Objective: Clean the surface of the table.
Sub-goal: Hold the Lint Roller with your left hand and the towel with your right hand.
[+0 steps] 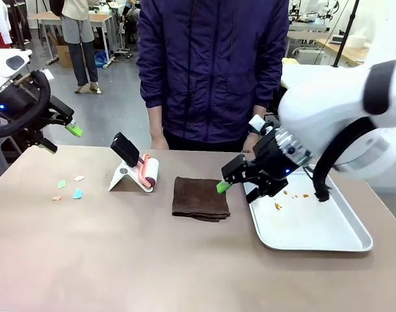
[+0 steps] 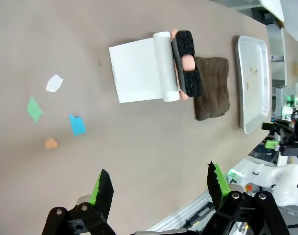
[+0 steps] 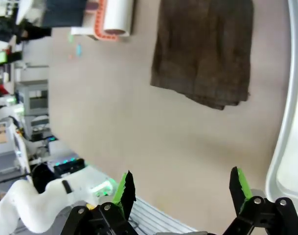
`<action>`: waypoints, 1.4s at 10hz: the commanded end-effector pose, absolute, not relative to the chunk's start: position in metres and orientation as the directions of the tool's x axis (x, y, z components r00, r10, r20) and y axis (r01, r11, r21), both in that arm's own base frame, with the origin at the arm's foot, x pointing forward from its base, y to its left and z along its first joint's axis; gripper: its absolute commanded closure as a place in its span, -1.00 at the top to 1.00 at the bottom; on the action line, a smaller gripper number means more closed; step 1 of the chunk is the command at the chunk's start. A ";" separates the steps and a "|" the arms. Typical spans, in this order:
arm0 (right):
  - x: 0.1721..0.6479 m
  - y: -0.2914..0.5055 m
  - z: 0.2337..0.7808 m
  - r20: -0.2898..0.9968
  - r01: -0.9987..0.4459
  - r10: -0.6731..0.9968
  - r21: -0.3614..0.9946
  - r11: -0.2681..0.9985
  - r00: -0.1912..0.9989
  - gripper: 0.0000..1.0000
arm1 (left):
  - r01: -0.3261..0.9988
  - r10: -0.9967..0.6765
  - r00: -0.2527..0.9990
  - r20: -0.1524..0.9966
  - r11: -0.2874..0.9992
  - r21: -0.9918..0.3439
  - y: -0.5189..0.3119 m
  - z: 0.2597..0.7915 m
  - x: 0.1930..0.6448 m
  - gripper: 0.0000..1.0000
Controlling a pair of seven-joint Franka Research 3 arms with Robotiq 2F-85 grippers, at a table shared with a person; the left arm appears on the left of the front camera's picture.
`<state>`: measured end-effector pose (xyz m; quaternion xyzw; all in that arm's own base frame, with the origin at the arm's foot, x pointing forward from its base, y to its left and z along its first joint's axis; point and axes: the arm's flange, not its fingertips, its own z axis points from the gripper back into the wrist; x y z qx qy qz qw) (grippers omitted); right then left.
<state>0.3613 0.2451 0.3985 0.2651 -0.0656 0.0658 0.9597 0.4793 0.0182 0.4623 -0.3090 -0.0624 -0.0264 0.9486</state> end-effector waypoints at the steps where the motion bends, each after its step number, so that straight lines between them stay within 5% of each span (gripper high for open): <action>1: 0.378 0.257 0.394 0.137 -0.125 0.068 0.472 0.873 0.988 1.00 | 0.138 -0.063 0.988 0.144 0.794 -0.592 0.044 0.459 0.494 1.00; 14: 0.374 0.250 0.383 0.134 -0.141 0.087 0.479 0.866 0.987 1.00 | 0.114 -0.034 0.989 0.145 0.799 -0.591 0.043 0.455 0.492 1.00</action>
